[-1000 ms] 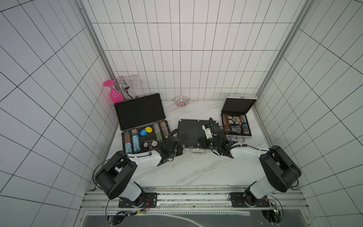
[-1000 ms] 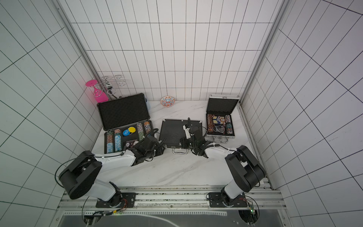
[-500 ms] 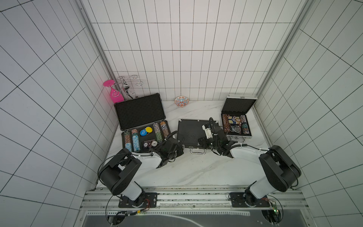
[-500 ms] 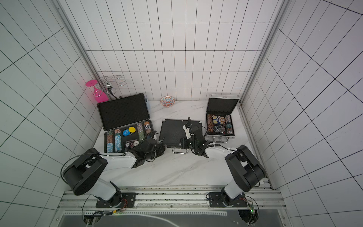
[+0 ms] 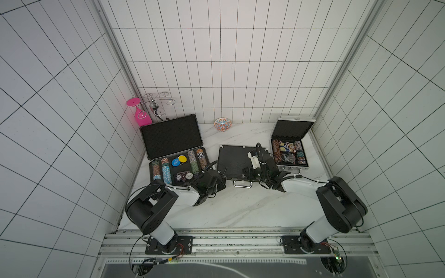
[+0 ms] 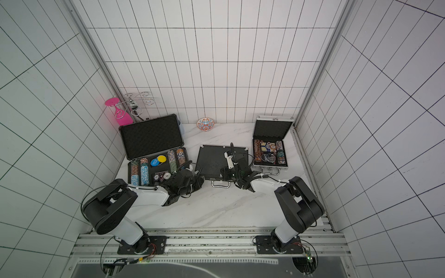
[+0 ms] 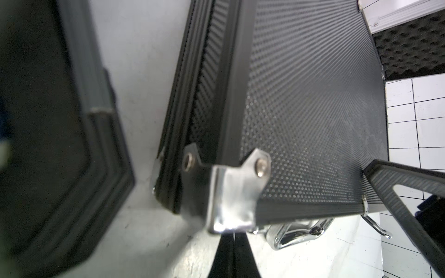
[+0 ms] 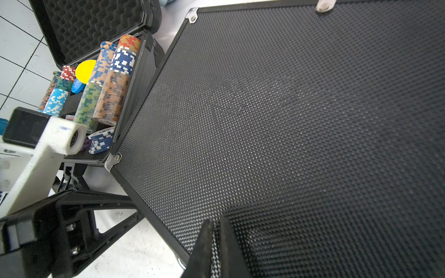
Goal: Close the poker set cases
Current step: Fasten the fastener on the poker set case.
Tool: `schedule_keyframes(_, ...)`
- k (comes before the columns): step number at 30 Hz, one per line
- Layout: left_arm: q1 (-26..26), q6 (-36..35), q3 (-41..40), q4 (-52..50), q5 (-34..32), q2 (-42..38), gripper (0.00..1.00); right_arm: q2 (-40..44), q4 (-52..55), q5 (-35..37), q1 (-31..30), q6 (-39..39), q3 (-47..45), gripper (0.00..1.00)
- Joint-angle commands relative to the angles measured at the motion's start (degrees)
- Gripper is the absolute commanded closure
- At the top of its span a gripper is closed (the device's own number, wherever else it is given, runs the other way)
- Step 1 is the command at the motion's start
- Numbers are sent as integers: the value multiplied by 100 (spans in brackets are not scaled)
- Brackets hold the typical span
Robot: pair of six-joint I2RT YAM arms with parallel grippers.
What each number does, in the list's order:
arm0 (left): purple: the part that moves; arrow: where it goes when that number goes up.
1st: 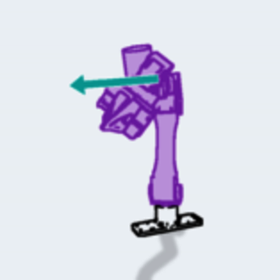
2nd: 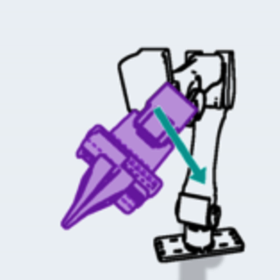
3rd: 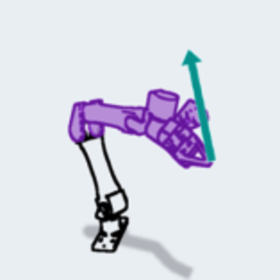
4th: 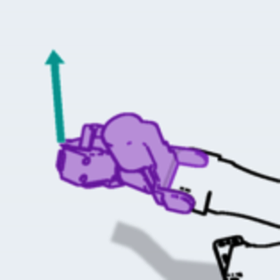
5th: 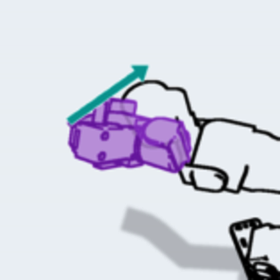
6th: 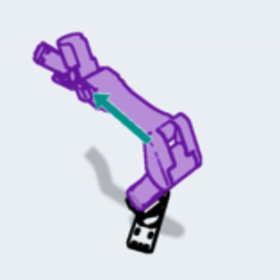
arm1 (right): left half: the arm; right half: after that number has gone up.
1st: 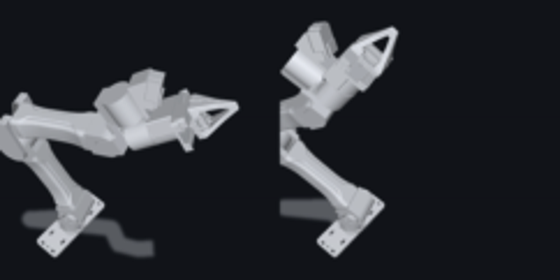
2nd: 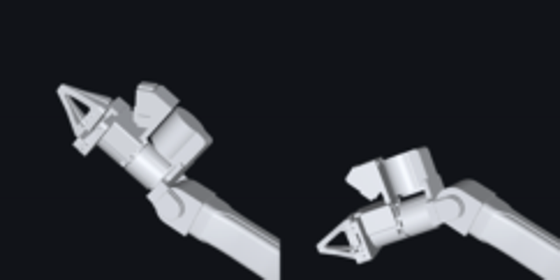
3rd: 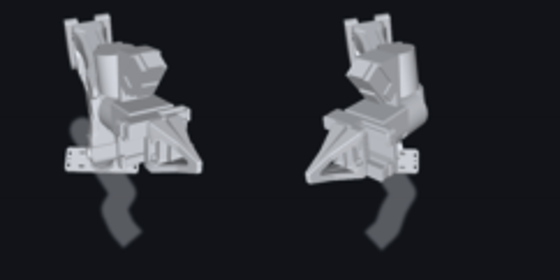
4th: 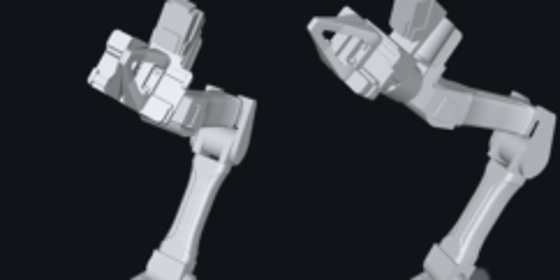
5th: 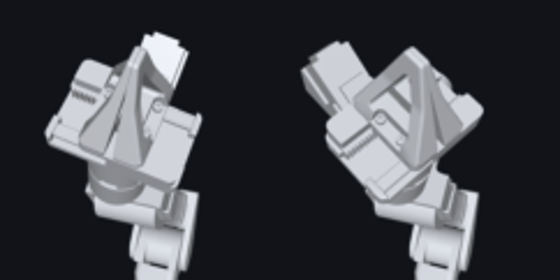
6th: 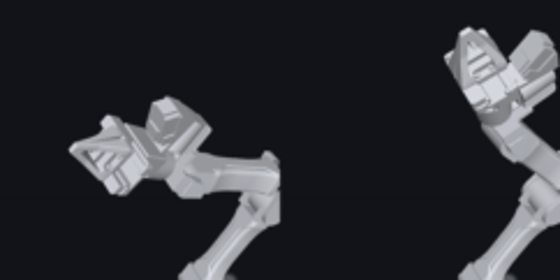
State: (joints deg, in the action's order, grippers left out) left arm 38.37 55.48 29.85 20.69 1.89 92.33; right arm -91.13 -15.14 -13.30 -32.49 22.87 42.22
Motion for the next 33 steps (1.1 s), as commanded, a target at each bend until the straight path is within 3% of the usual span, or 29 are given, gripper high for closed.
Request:
schedule_keyframes(1, -50, 33, -60, 55, -311, 383, 100, -431, 1442, 407, 110, -79, -198, 88)
schedule_keyframes(7, -40, -69, -294, 317, -198, -32, 100, -449, 1439, 401, 127, -116, -206, 88)
schedule_keyframes(8, -47, -155, -266, 115, -205, -206, 100, -449, 1444, 390, 129, -121, -214, 88)
schedule_keyframes(11, -12, -591, -51, -803, -393, -890, 86, -441, 1443, 381, 155, -135, -214, 88)
schedule_keyframes(16, 0, -1432, 437, -2152, -796, -1655, 84, -430, 1443, 372, 164, -134, -181, 88)
schedule_keyframes(19, 40, -2324, 994, -2750, -1085, -1451, 83, -431, 1453, 363, 168, -134, -155, 88)
schedule_keyframes(21, 157, -2933, 1572, -3473, -1417, -1081, 77, -430, 1485, 372, 164, -150, -154, 88)
schedule_keyframes(25, 566, -3681, 2243, -4254, -2636, -564, 54, -427, 1549, 406, 175, -209, -170, 88)
schedule_keyframes(27, 524, -3681, 2359, -4282, -2851, -451, 47, -448, 1549, 403, 185, -222, -208, 88)
schedule_keyframes(33, 188, -3586, 2736, -3548, -1815, -266, 50, -477, 1462, 407, 194, -176, -352, 88)
